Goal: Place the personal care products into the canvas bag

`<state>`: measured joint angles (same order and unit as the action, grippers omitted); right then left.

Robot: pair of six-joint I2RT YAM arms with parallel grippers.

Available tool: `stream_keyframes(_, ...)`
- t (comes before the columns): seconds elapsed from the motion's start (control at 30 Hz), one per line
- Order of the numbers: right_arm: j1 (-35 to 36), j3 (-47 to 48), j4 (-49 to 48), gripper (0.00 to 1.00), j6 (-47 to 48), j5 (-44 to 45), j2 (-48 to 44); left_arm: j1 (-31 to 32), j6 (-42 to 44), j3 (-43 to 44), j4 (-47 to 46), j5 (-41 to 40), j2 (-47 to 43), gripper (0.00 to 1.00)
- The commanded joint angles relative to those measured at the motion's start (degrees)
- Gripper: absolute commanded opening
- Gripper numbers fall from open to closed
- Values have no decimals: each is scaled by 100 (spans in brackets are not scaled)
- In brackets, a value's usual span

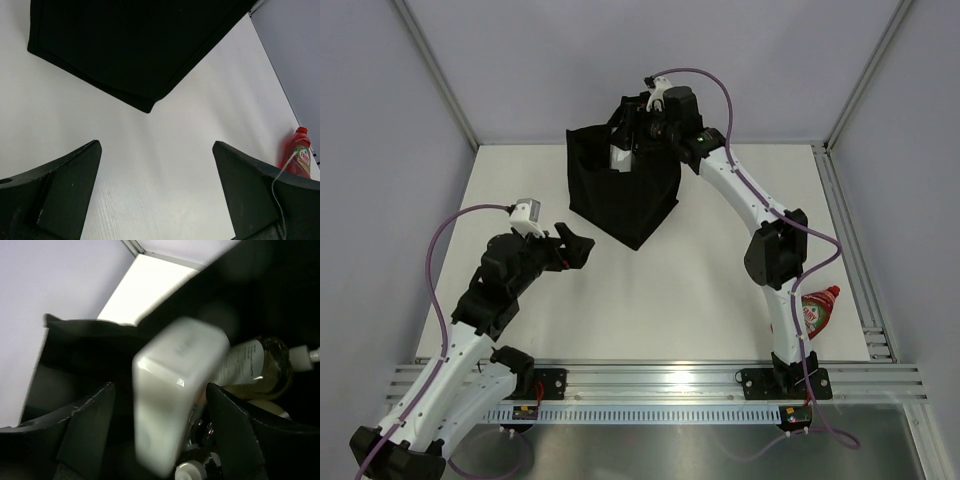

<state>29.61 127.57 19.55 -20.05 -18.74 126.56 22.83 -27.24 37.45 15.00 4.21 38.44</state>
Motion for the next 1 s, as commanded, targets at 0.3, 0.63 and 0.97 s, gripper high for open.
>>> stream_keyframes(0.3, 37, 436, -128, 94, 1395, -1138, -817, 2, 158, 113, -182, -34, -91, 99)
stream_keyframes(0.63, -358, -1149, 3007, 100, 6291, -3435, -2433, 11, 527, 96, -15, 98, -170, 99)
stream_keyframes(0.97, -2326, -3657, 6895, 97, 11099, -1066, -4085, -7, 597, -115, -51, 308, -266, 99)
